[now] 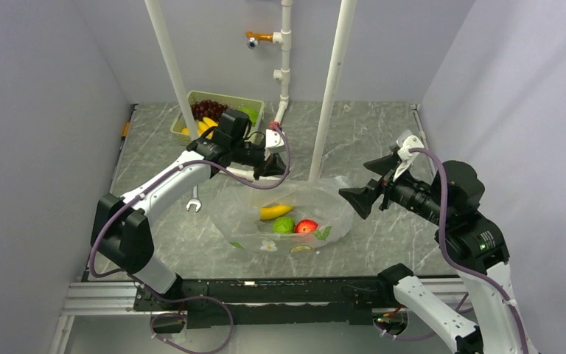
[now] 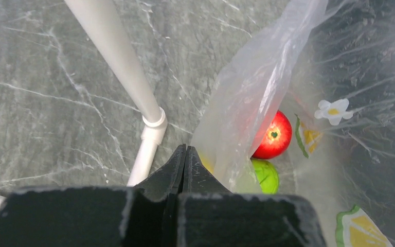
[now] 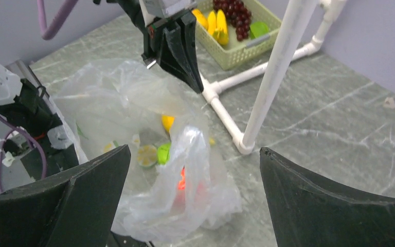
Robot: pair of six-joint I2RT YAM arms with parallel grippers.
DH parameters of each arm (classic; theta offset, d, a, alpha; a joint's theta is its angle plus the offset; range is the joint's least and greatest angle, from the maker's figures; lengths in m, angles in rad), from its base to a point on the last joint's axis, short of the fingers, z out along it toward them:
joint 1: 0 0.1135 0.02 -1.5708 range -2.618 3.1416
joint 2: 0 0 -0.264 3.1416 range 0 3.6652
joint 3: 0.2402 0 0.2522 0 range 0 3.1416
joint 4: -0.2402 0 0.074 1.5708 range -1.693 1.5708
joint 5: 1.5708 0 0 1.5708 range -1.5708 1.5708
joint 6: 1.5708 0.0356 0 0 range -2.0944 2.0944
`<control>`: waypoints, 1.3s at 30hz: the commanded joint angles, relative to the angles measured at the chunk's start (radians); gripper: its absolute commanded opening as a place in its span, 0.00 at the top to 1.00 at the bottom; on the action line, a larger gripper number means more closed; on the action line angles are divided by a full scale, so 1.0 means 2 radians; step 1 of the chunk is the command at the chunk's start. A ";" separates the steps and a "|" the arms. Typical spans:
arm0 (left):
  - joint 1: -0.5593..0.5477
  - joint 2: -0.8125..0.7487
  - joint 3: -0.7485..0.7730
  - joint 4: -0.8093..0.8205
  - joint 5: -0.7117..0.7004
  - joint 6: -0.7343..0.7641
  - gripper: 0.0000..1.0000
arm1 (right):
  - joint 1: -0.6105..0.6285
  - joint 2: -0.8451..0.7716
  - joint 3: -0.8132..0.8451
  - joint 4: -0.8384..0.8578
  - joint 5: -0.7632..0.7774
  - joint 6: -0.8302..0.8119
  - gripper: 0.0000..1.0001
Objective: Place the fake fruits into the plastic bag and tie a complex knot
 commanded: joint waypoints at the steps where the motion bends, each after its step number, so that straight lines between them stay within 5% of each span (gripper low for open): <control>1: -0.003 -0.010 0.003 -0.017 0.005 0.042 1.00 | -0.001 -0.004 -0.008 -0.050 0.020 0.001 0.02; 3: -0.002 -0.010 0.007 -0.015 0.005 0.040 1.00 | -0.005 -0.011 -0.012 -0.058 -0.005 0.008 0.08; 6: -0.003 -0.013 0.019 -0.002 0.013 0.021 0.99 | -0.010 -0.018 -0.033 -0.051 -0.049 0.016 0.33; 11: -0.019 -0.015 0.092 -0.018 0.026 0.001 0.56 | -0.011 -0.008 -0.048 0.004 -0.090 0.001 0.86; 14: -0.047 -0.014 0.140 -0.051 0.013 0.034 0.46 | -0.011 0.006 -0.043 0.029 -0.100 -0.019 1.00; 21: -0.098 -0.009 0.191 -0.073 0.012 0.045 0.26 | -0.011 0.035 -0.029 0.080 -0.113 -0.057 1.00; 32: -0.134 0.002 0.210 -0.072 -0.035 0.068 0.34 | -0.010 0.064 -0.016 0.154 -0.162 -0.021 1.00; 36: -0.130 -0.014 0.182 -0.024 -0.026 0.036 0.59 | -0.010 0.070 -0.017 0.189 -0.176 0.015 0.99; 39: -0.109 -0.030 0.146 0.036 -0.007 -0.025 0.83 | -0.010 0.067 -0.010 0.166 -0.167 0.003 0.76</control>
